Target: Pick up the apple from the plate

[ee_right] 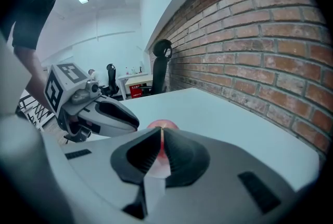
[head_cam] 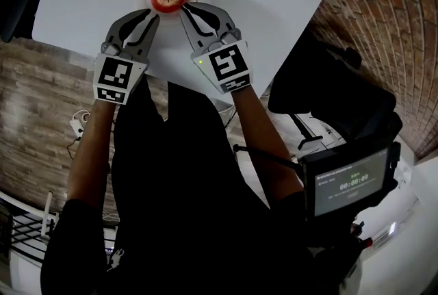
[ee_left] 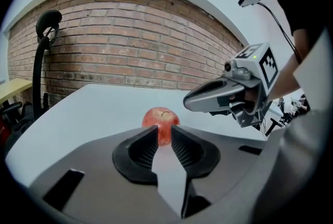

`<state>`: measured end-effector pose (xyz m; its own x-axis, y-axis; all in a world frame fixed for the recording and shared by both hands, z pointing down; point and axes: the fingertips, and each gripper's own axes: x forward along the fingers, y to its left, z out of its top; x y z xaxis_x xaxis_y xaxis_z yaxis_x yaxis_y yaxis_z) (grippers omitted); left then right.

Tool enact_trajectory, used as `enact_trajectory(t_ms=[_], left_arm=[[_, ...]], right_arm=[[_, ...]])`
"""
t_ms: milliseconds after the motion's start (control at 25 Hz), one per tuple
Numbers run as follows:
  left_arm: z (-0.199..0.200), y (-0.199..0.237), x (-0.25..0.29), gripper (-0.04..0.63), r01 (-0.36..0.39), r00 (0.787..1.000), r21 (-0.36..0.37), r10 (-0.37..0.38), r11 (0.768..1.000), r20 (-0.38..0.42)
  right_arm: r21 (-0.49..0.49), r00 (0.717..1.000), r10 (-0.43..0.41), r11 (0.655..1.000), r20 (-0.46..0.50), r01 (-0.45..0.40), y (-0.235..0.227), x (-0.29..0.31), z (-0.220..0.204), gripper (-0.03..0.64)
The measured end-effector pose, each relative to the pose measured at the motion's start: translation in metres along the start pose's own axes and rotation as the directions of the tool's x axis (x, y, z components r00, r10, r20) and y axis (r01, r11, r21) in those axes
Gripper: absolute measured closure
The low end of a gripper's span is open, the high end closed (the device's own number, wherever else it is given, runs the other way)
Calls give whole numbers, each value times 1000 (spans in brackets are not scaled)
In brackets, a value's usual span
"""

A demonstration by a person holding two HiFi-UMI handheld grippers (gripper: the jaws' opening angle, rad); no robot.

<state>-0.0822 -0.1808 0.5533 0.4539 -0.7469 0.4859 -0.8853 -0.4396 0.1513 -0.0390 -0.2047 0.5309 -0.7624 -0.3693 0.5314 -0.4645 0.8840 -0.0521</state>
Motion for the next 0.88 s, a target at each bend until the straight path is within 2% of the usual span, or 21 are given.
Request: enact_trajectory(t_ms=[200,440,880], left_arm=[[-3,1,4,477,-14,1000,18,14,1000,-10],[-6,2,8,365,-44,999,53,44,998,-14],[-8,0,23,231,-53,998,97,56,994,-27]], right_arm=[[-9,1000,-3,1000,-1,3,-1,-1,-1,614],[-10,1000,-4,1000,5,4,-2,-3,0,613],[-14,1000,-12,1000,8,12,-6,-7,0,612]])
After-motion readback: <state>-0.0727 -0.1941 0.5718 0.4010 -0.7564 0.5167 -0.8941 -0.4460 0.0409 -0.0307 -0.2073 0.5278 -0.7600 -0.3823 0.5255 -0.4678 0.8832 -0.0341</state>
